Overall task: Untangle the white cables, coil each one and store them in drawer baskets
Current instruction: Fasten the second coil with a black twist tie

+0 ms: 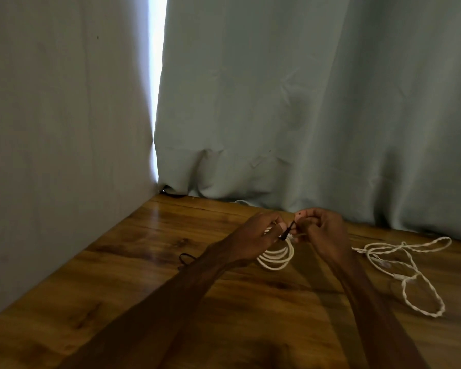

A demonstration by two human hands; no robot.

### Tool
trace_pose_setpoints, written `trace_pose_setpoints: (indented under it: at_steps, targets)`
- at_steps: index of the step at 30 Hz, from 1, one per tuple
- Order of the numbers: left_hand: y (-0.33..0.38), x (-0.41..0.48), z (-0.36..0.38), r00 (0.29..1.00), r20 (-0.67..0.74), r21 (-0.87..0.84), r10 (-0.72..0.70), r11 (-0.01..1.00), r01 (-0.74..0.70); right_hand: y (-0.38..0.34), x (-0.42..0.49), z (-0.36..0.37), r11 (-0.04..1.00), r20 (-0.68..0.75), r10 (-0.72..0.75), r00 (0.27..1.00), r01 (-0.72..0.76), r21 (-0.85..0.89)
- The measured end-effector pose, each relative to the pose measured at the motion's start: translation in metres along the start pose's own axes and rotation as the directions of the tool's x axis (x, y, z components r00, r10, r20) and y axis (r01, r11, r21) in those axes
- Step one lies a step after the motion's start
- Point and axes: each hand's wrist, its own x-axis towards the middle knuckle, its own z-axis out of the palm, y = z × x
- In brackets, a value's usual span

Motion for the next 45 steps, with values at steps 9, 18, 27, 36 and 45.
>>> trace_pose_setpoints:
  at_steps: [9, 18, 27, 36, 45]
  targets:
    - [-0.004, 0.000, -0.001, 0.979, 0.170, -0.118, -0.111, 0.984, 0.132, 0.003, -0.002, -0.003, 0.934, -0.089, -0.209, 0.974, 0.172, -0.313]
    - [-0.013, 0.003, -0.008, 0.960, 0.279, 0.045, -0.032, 0.999, 0.020, 0.000, -0.008, 0.003, 0.796, 0.098, -0.375, 0.922, 0.374, -0.475]
    - [-0.007, 0.007, 0.001, 0.951, 0.300, 0.086, 0.079, 0.990, -0.109, 0.009, -0.005, 0.000, 0.868, 0.012, -0.290, 0.957, 0.268, -0.418]
    - [-0.025, 0.005, 0.013, 0.952, 0.293, 0.193, 0.085, 0.970, -0.146, 0.000, -0.010, -0.001, 0.861, 0.033, -0.248, 0.968, 0.236, -0.451]
    - [-0.038, 0.003, 0.004, 0.957, 0.284, 0.188, -0.067, 0.982, 0.013, -0.005, -0.015, 0.010, 0.831, 0.097, -0.341, 0.935, 0.348, -0.435]
